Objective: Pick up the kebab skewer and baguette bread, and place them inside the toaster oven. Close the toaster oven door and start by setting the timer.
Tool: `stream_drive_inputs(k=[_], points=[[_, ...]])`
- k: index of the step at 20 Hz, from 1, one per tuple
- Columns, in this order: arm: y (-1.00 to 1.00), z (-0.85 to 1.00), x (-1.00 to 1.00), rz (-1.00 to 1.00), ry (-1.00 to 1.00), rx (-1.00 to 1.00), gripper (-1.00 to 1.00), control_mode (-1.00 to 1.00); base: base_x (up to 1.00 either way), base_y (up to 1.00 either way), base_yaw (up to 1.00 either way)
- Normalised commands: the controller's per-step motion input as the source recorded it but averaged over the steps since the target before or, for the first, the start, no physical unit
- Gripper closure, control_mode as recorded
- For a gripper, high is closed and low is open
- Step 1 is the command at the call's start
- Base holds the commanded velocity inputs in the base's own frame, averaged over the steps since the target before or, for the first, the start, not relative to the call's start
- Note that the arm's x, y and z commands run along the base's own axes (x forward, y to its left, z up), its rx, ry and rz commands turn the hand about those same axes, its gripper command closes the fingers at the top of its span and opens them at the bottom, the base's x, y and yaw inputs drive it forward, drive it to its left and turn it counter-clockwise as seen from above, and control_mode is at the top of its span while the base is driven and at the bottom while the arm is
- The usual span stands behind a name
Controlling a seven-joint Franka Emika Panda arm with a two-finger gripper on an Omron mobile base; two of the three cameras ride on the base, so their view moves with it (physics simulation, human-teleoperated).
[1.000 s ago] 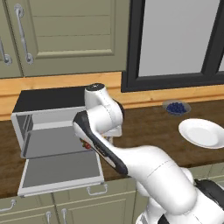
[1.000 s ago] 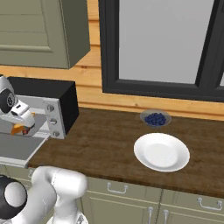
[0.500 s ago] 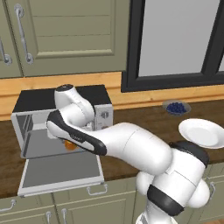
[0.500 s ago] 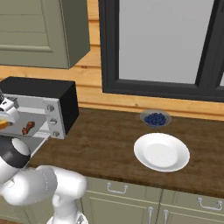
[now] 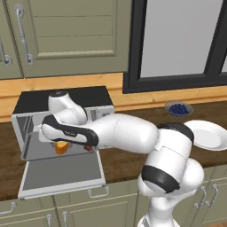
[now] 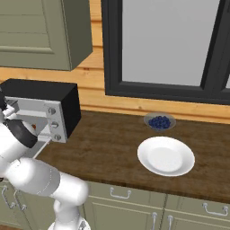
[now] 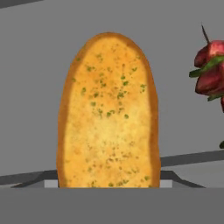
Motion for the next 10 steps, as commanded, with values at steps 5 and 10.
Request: stream_drive_inputs(k=[5,10], points=[[0.1,-0.24,0.13,0.0,-0.03,0.01,1.0,-1.0,0.0,0.0,0.0],[0.11,-0.18,0.08,0.0,-0.11,0.0,1.0,-1.0,0.0,0.0,0.0]])
